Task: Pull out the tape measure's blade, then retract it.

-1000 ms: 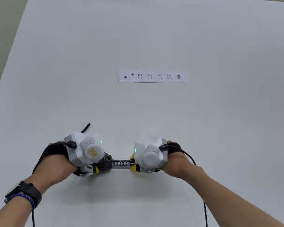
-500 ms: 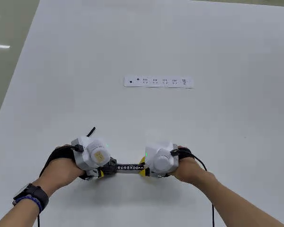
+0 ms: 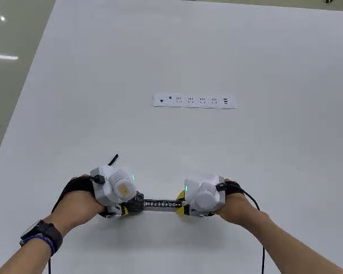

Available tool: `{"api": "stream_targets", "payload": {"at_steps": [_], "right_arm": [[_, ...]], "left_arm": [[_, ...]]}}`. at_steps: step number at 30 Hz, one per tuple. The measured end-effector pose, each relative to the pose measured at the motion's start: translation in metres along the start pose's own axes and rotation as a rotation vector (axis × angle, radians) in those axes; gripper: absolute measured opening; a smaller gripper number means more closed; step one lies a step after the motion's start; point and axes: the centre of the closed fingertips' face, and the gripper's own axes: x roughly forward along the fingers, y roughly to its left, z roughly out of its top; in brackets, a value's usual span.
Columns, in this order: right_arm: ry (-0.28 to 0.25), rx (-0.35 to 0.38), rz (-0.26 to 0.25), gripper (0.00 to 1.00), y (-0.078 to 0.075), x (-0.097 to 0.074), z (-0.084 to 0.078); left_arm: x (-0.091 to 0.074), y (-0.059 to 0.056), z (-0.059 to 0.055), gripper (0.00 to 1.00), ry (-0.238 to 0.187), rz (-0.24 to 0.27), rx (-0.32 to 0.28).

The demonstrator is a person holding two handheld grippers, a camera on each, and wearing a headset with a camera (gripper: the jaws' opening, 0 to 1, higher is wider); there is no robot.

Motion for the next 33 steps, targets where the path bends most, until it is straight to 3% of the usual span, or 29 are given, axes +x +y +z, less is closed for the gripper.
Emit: {"api": "stream_targets", "payload": {"at_steps": [7, 33], "right_arm": [[0.010, 0.011, -0.005, 0.13, -0.001, -0.008, -0.014], [0.026, 0.020, -0.015, 0.13, -0.002, -0.023, -0.037]], "left_arm": [[0.001, 0.000, 0.000, 0.36, 0.006, 0.000, 0.003], [0.001, -0.001, 0.001, 0.36, 0.023, 0.003, 0.003]]}}
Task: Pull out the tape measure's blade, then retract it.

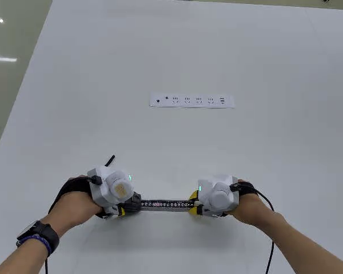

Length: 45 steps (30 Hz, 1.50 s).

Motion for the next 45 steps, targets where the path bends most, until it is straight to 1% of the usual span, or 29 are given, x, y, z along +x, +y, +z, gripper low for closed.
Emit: {"api": "stream_targets", "payload": {"at_steps": [13, 29, 39, 45], "right_arm": [[0.016, 0.014, -0.009, 0.13, -0.003, -0.011, -0.019], [0.028, 0.021, -0.018, 0.13, -0.004, -0.020, -0.032], [0.035, 0.030, -0.022, 0.13, -0.006, -0.026, -0.040], [0.041, 0.030, -0.022, 0.13, -0.006, -0.028, -0.045]], "left_arm": [[0.000, 0.000, 0.000, 0.36, 0.009, -0.001, 0.006], [-0.001, 0.000, -0.001, 0.36, 0.016, 0.003, 0.004], [0.000, 0.001, -0.002, 0.35, 0.027, 0.012, 0.022], [0.000, 0.001, -0.002, 0.35, 0.026, 0.009, 0.016]]}}
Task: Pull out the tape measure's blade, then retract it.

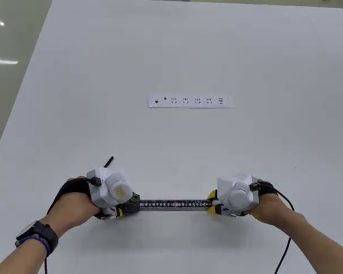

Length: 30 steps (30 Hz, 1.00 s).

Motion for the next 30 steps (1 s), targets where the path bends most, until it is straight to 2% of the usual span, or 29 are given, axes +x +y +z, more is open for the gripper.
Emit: {"api": "stream_targets", "payload": {"at_steps": [30], "right_arm": [[0.011, 0.014, -0.006, 0.13, -0.003, -0.010, -0.017]], "left_arm": [[0.000, 0.000, 0.000, 0.35, 0.010, 0.002, -0.003]]}}
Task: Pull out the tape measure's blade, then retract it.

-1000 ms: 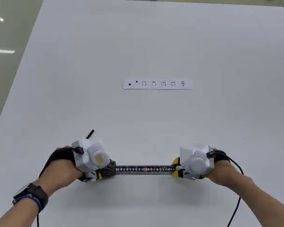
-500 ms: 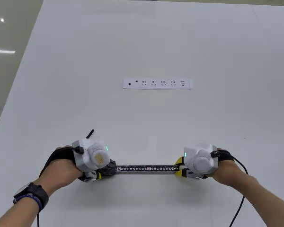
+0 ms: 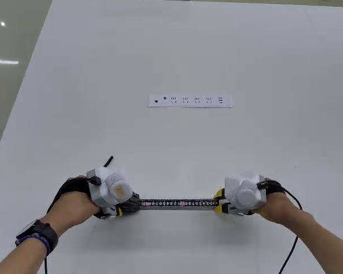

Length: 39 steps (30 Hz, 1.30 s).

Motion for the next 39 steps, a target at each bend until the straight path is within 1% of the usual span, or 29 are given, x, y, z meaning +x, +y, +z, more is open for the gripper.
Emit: {"api": "stream_targets", "payload": {"at_steps": [32, 39], "right_arm": [[0.018, 0.000, 0.007, 0.13, -0.002, -0.008, -0.014], [0.022, 0.000, 0.007, 0.13, -0.004, -0.011, -0.020]], "left_arm": [[0.001, 0.001, -0.001, 0.35, 0.011, -0.001, 0.002], [0.001, 0.001, -0.001, 0.35, 0.012, -0.001, 0.000]]}}
